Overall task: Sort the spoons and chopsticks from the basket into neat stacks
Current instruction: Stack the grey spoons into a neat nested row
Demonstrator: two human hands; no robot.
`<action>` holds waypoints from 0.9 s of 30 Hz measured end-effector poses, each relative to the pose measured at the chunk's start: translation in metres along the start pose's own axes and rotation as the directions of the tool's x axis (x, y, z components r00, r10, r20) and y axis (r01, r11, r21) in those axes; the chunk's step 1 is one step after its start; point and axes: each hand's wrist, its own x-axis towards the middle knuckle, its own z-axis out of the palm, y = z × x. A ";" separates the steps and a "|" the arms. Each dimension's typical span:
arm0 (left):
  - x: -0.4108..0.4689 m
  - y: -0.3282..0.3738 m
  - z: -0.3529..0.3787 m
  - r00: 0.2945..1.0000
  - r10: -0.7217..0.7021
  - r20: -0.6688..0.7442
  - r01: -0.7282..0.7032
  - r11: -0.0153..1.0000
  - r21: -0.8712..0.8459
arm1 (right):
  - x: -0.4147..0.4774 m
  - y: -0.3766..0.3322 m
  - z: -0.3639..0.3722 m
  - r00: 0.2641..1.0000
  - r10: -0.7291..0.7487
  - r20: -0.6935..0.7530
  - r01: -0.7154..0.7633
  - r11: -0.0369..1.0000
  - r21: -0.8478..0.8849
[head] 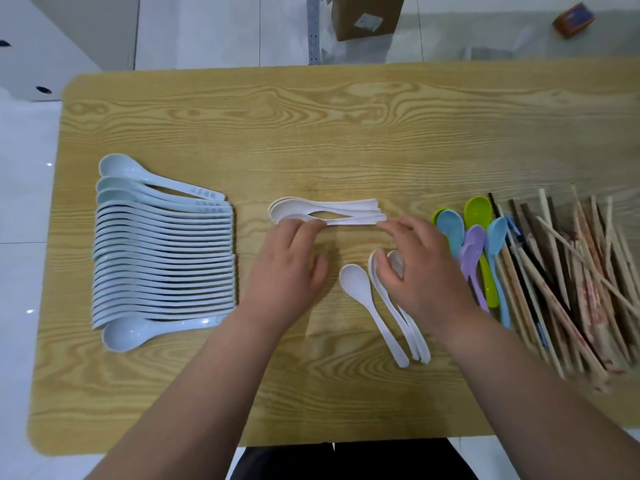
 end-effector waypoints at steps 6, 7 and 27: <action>-0.019 0.029 0.018 0.886 -0.259 0.385 0.306 0.950 -0.065 | -0.066 0.003 0.008 0.965 0.200 0.171 -0.188 0.979 -0.081; -0.018 0.031 0.020 0.871 -0.278 0.406 0.330 0.942 -0.063 | -0.071 0.005 0.010 0.948 0.229 0.221 -0.212 0.972 -0.098; -0.042 0.053 -0.069 0.541 -0.489 0.685 0.708 -0.175 -0.684 | -0.098 -0.090 -0.036 0.906 0.208 0.368 -0.380 0.782 0.494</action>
